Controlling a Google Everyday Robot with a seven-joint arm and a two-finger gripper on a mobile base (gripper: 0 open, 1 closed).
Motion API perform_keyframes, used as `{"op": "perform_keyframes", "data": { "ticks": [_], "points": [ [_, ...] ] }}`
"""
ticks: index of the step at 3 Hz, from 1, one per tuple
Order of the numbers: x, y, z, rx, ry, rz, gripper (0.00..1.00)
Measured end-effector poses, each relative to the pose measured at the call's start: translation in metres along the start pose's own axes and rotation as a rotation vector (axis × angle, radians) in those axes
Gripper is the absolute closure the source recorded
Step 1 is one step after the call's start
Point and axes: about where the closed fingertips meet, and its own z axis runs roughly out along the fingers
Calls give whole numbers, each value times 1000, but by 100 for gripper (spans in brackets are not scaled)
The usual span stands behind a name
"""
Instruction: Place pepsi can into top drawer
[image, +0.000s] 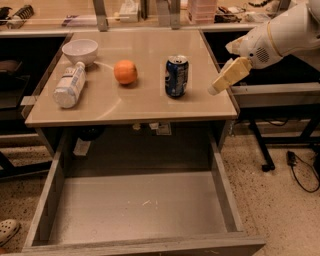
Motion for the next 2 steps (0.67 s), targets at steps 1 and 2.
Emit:
{"op": "perform_keyframes", "data": {
  "ticks": [1, 2],
  "points": [
    [-7, -16, 27, -13, -28, -5, 0],
    [-18, -31, 80, -82, -31, -10, 0]
  ]
}}
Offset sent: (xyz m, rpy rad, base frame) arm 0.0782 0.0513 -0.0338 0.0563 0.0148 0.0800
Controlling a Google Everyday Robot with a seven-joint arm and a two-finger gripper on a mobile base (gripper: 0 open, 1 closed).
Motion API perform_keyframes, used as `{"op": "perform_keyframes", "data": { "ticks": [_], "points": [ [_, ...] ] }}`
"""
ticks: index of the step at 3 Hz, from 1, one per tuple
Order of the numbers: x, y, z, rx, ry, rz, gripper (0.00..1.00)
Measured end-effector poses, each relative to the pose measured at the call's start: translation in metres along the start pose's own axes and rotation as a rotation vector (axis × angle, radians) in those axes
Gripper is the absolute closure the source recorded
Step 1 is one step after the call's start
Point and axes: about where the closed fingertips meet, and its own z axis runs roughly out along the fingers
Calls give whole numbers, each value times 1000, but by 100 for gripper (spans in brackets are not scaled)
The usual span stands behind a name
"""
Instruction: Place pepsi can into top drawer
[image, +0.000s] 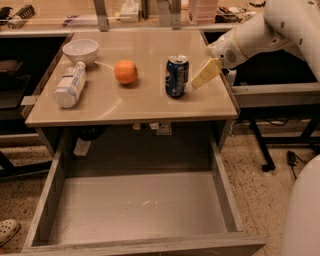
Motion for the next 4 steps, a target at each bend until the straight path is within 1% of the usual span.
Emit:
{"op": "perform_keyframes", "data": {
  "ticks": [1, 2, 3, 4],
  "points": [
    [2, -1, 6, -1, -7, 1, 0],
    [-6, -11, 23, -14, -50, 19, 0],
    [-8, -14, 53, -57, -105, 53, 0],
    [-8, -14, 53, -57, -105, 53, 0]
  ]
}}
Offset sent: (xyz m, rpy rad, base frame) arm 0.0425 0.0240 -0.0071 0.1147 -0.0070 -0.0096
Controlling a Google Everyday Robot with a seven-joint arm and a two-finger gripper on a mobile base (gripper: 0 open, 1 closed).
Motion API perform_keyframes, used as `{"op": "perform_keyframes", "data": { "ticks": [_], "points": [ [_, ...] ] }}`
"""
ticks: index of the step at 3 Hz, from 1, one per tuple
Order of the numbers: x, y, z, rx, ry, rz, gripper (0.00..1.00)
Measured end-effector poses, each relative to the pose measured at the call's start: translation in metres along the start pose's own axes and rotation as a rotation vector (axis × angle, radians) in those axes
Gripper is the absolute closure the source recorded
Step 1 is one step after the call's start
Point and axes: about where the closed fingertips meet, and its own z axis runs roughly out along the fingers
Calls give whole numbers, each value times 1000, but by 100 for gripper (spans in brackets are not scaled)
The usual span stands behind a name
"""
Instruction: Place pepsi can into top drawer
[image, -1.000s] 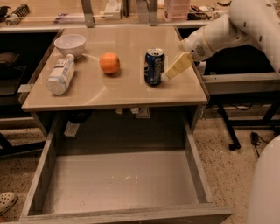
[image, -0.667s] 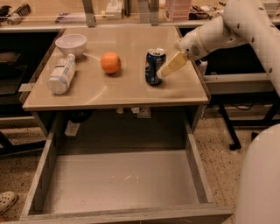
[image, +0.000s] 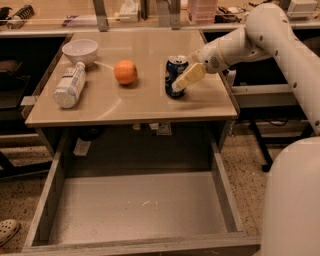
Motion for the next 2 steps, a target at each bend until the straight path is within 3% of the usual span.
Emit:
{"op": "perform_keyframes", "data": {
  "ticks": [2],
  "points": [
    [-4, 17, 2, -19, -8, -37, 0]
  ]
}}
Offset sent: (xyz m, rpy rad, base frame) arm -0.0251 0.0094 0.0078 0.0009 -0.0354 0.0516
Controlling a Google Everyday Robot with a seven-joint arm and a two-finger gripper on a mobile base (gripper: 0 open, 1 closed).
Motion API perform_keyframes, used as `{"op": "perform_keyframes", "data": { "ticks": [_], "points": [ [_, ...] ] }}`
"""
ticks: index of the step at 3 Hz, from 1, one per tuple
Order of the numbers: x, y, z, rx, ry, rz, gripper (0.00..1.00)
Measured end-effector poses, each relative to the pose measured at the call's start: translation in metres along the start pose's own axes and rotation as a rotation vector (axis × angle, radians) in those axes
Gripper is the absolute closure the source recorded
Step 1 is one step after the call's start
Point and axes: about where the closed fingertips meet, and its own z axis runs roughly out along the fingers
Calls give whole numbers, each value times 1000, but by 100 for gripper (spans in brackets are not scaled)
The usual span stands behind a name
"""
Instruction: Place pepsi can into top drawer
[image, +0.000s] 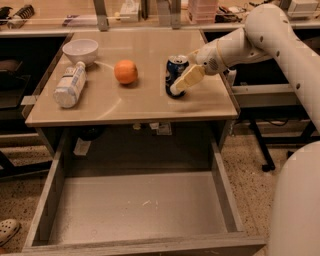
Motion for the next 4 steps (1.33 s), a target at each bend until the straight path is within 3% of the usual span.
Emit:
{"op": "perform_keyframes", "data": {
  "ticks": [1, 2, 4],
  "points": [
    [-1, 6, 2, -10, 3, -14, 0],
    [-1, 6, 2, -10, 3, -14, 19],
    [-1, 6, 2, -10, 3, -14, 65]
  ]
}}
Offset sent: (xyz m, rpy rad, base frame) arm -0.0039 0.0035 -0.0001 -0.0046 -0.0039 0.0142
